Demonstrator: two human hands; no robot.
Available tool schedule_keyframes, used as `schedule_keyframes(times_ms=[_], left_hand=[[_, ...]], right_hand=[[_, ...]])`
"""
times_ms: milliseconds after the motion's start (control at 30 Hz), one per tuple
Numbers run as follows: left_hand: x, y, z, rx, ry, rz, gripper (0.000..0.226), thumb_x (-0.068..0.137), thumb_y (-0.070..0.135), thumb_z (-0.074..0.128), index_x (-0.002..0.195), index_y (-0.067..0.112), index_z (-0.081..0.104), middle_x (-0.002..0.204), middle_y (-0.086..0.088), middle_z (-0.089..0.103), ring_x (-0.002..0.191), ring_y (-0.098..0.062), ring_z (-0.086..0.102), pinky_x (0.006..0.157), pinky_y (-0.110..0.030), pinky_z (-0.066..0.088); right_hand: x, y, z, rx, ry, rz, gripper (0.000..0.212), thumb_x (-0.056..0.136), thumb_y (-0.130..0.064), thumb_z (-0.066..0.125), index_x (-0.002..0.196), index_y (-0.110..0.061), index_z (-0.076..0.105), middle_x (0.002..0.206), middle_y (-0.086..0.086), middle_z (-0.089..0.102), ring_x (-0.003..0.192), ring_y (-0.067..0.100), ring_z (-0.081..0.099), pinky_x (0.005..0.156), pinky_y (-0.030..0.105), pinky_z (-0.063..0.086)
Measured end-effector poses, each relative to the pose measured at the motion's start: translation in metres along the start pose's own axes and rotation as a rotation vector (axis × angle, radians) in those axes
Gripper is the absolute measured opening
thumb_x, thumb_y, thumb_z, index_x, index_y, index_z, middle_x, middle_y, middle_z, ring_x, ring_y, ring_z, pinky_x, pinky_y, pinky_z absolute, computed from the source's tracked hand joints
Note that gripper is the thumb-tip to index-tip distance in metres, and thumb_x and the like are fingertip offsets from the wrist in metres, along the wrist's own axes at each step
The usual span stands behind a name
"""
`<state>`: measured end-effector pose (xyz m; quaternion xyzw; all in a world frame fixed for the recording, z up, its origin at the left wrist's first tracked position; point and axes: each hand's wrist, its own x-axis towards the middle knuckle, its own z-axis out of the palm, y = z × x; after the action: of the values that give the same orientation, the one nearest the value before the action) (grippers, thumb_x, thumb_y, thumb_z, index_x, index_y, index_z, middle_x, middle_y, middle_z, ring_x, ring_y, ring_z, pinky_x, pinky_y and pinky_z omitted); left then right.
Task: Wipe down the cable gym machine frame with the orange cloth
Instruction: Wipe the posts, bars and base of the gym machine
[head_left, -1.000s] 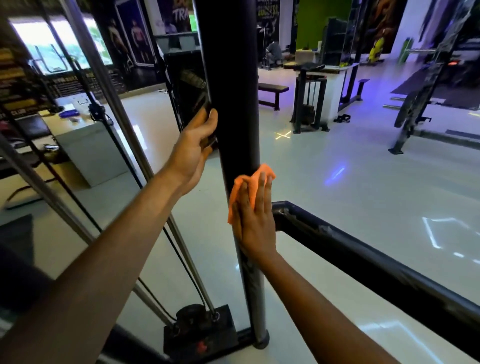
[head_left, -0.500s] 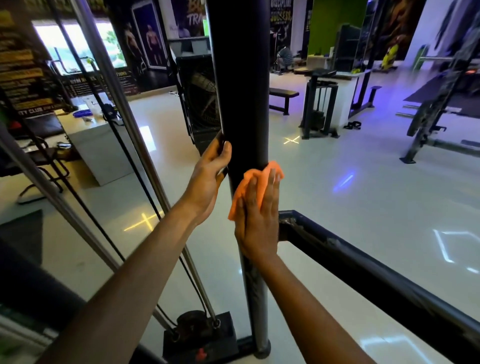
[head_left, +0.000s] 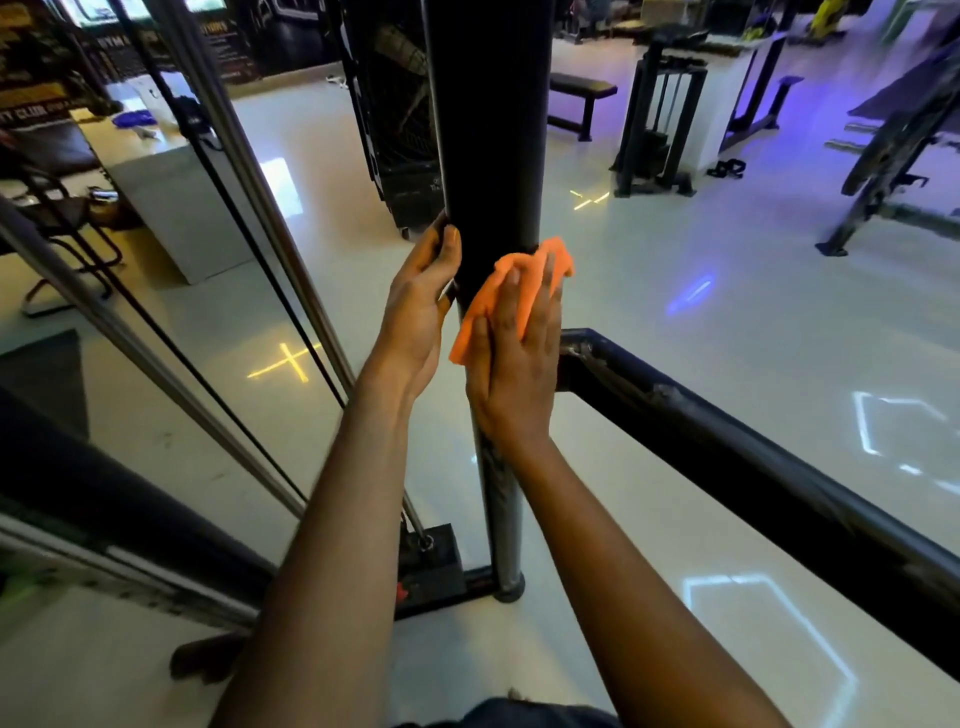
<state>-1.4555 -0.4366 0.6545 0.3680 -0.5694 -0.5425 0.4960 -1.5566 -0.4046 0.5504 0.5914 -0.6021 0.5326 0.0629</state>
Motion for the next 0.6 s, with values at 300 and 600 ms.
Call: schedule_keyframes(times_ms=[300, 600], left_hand=[[-0.009, -0.024, 0.004, 0.017, 0.017, -0.003, 0.049, 0.112, 0.047, 0.048, 0.160, 0.035, 0.047, 0.156, 0.016, 0.057, 0.149, -0.012, 0.048, 0.128, -0.046, 0.035], [-0.010, -0.047, -0.003, 0.031, -0.021, -0.048, 0.052, 0.113, 0.051, 0.044, 0.162, 0.035, 0.044, 0.157, 0.009, 0.057, 0.145, -0.019, 0.055, 0.122, -0.049, 0.045]], right_hand=[[-0.107, 0.070, 0.017, -0.184, -0.273, 0.051, 0.090, 0.112, -0.034, 0.059, 0.173, -0.024, -0.007, 0.180, 0.019, -0.006, 0.164, 0.050, -0.009, 0.124, 0.079, 0.012], [-0.036, 0.030, 0.018, 0.009, -0.029, 0.019, 0.089, 0.116, -0.037, 0.050, 0.169, -0.035, -0.021, 0.177, 0.005, -0.027, 0.166, 0.045, -0.010, 0.129, 0.072, 0.013]])
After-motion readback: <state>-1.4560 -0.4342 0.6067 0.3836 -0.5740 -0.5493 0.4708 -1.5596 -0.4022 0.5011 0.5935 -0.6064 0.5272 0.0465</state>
